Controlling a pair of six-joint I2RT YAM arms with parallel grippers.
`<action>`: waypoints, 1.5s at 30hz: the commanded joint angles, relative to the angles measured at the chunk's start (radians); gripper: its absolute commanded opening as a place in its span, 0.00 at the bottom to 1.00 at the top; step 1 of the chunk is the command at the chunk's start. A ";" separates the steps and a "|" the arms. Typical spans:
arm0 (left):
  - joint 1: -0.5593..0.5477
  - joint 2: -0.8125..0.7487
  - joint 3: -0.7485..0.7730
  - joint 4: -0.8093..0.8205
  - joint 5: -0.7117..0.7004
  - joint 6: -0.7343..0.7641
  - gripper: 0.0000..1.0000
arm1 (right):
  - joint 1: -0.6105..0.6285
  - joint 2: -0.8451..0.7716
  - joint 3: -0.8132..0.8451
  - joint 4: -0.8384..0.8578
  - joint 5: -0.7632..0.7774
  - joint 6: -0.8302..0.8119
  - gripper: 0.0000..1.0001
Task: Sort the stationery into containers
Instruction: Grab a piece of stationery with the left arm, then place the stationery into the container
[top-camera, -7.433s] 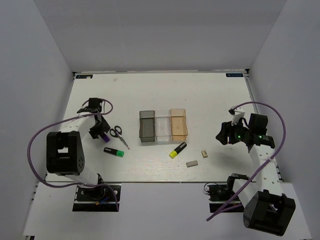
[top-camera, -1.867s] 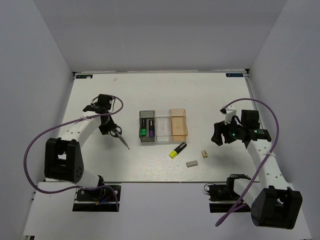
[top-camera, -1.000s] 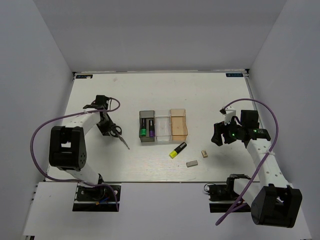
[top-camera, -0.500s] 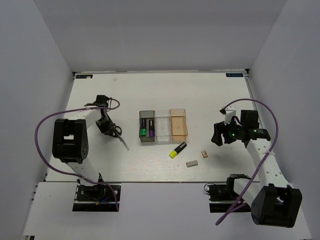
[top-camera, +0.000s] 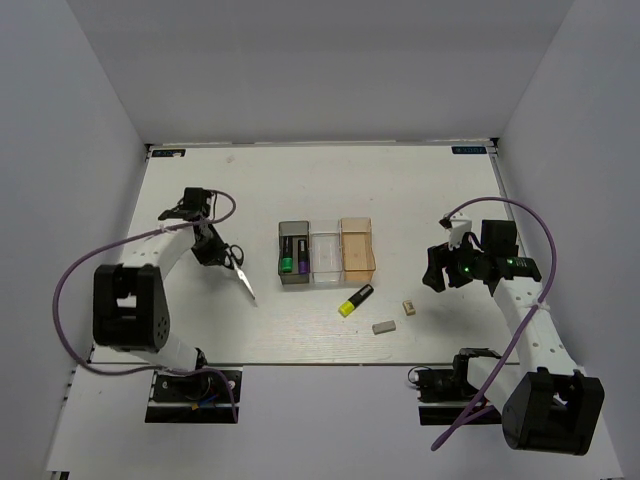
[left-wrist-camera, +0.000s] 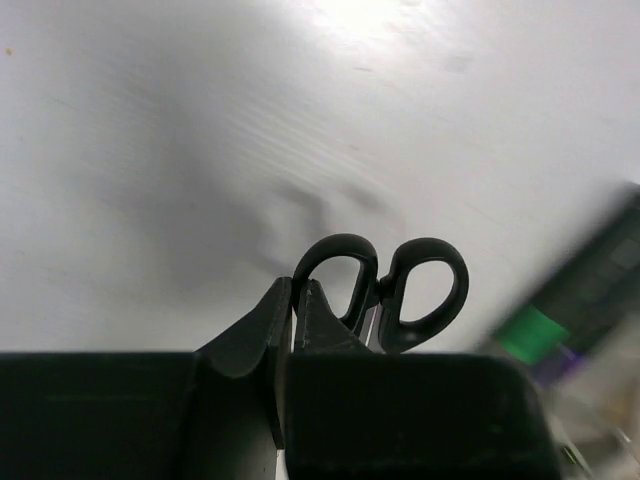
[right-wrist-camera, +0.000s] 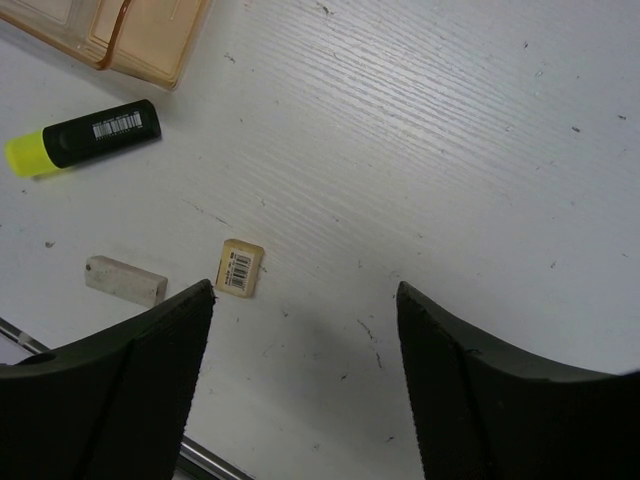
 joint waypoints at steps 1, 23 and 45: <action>-0.058 -0.197 0.077 -0.015 0.093 0.014 0.00 | 0.003 0.001 0.000 0.013 -0.024 -0.023 0.73; -0.559 0.249 0.619 0.051 -0.089 0.114 0.00 | 0.075 0.003 0.046 0.095 -0.098 0.202 0.19; -0.585 0.333 0.602 0.112 -0.187 0.106 0.23 | 0.100 0.088 0.049 0.047 -0.102 0.128 0.65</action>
